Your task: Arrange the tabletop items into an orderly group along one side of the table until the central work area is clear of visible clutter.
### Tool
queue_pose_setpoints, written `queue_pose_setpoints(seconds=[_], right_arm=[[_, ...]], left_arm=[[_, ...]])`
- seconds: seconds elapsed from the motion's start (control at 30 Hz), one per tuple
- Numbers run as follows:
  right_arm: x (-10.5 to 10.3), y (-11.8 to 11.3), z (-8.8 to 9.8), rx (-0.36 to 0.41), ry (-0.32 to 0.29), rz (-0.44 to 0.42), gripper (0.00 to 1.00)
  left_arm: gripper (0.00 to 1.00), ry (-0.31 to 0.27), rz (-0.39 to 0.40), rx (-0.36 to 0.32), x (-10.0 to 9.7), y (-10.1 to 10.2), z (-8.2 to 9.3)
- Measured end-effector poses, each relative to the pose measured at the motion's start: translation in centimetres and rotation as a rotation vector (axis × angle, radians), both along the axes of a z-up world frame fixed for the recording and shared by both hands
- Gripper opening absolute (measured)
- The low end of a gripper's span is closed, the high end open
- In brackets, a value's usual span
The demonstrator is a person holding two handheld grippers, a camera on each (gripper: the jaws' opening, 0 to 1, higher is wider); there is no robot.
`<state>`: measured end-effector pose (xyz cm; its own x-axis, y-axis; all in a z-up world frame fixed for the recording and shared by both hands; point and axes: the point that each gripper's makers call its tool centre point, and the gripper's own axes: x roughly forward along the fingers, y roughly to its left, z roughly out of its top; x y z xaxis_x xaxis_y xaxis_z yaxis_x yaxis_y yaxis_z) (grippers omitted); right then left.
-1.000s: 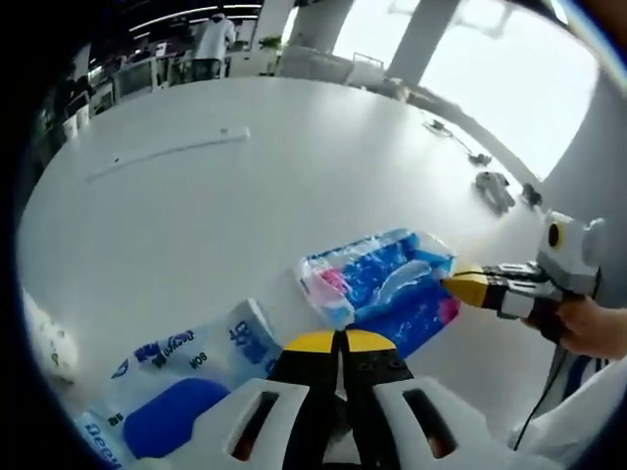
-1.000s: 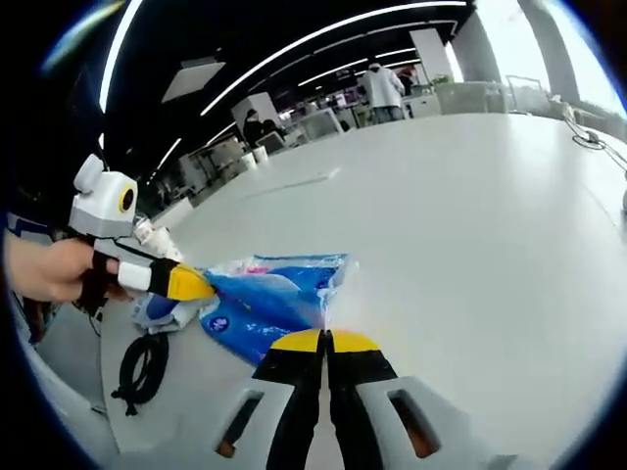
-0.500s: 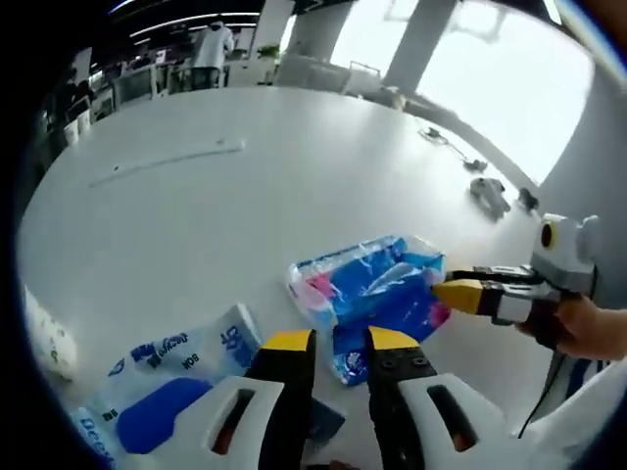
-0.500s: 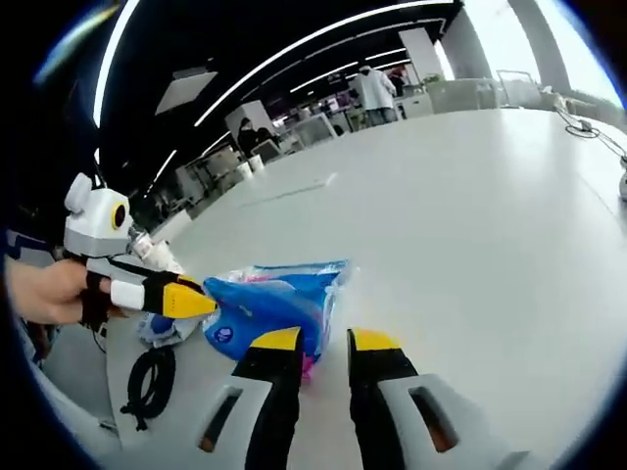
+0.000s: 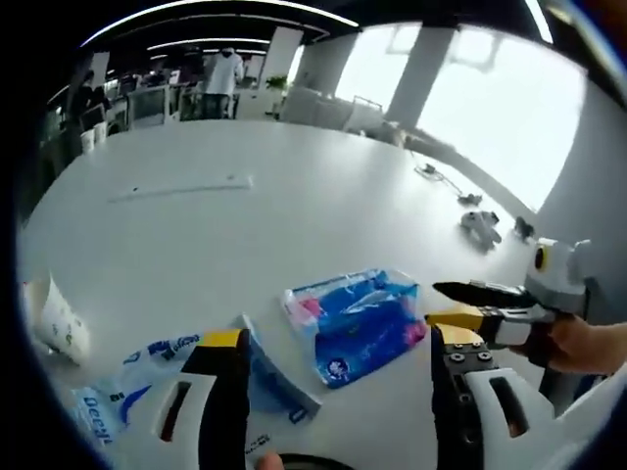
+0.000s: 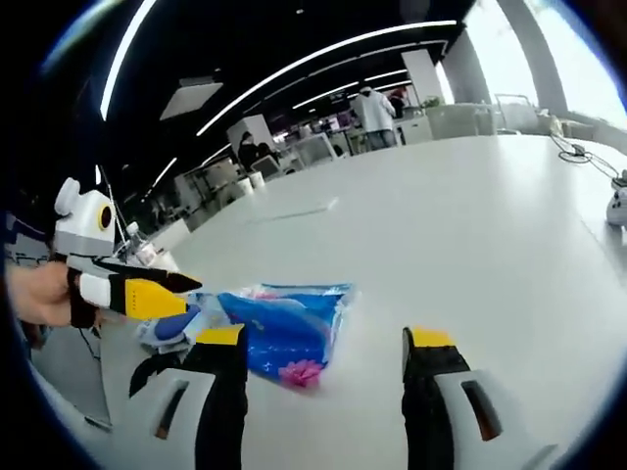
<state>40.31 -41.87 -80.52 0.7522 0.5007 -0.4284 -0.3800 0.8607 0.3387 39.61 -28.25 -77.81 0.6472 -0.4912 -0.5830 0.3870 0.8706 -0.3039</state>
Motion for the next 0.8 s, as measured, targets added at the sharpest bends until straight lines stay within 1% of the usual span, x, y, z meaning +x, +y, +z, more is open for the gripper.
queue_pose_setpoints(seconds=[0.13,0.17,0.3,0.43,0.5,0.57,0.67,0.7,0.73,0.77,0.8], right_arm=[[-0.3,0.3,0.9,0.008,-0.016,-0.004,0.72],[-0.4,0.4,1.1,0.013,-0.018,-0.007,0.73],[-1.2,1.1,2.2,0.010,-0.032,-0.008,0.73],[-2.2,1.7,3.1,-0.001,-0.045,-0.008,0.73],[-2.6,1.9,3.1,-0.008,-0.042,-0.009,0.73],[-3.0,2.0,2.8,-0.016,-0.023,-0.019,0.73],[-3.3,2.3,3.1,-0.018,-0.027,-0.031,0.72],[-3.4,2.6,3.2,-0.018,-0.027,-0.033,0.72],[-3.5,2.8,3.2,-0.018,-0.027,-0.034,0.72],[-3.6,3.1,3.1,-0.020,-0.026,-0.035,0.72],[-3.6,3.4,3.1,-0.021,-0.025,-0.035,0.72]], left_arm=[[0.95,-0.030,0.007,0.014,-1.1,1.1,0.8],[0.97,-0.033,0.005,0.017,-1.5,1.6,1.1],[0.97,-0.038,0.002,0.011,-2.6,3.6,1.9],[0.97,-0.024,0.011,0.015,-3.5,5.6,1.9],[0.97,-0.012,0.020,0.012,-4.1,6.7,1.9],[0.97,-0.008,0.019,0.015,-4.6,7.7,2.0],[0.97,-0.002,0.017,0.028,-5.2,9.2,1.9],[0.97,0.003,0.027,0.024,-5.3,9.9,1.8],[0.97,0.008,0.034,0.020,-5.4,10.1,1.8],[0.97,0.031,0.056,0.005,-5.6,10.7,1.7],[0.97,0.033,0.063,0.000,-5.7,11.1,1.7]])
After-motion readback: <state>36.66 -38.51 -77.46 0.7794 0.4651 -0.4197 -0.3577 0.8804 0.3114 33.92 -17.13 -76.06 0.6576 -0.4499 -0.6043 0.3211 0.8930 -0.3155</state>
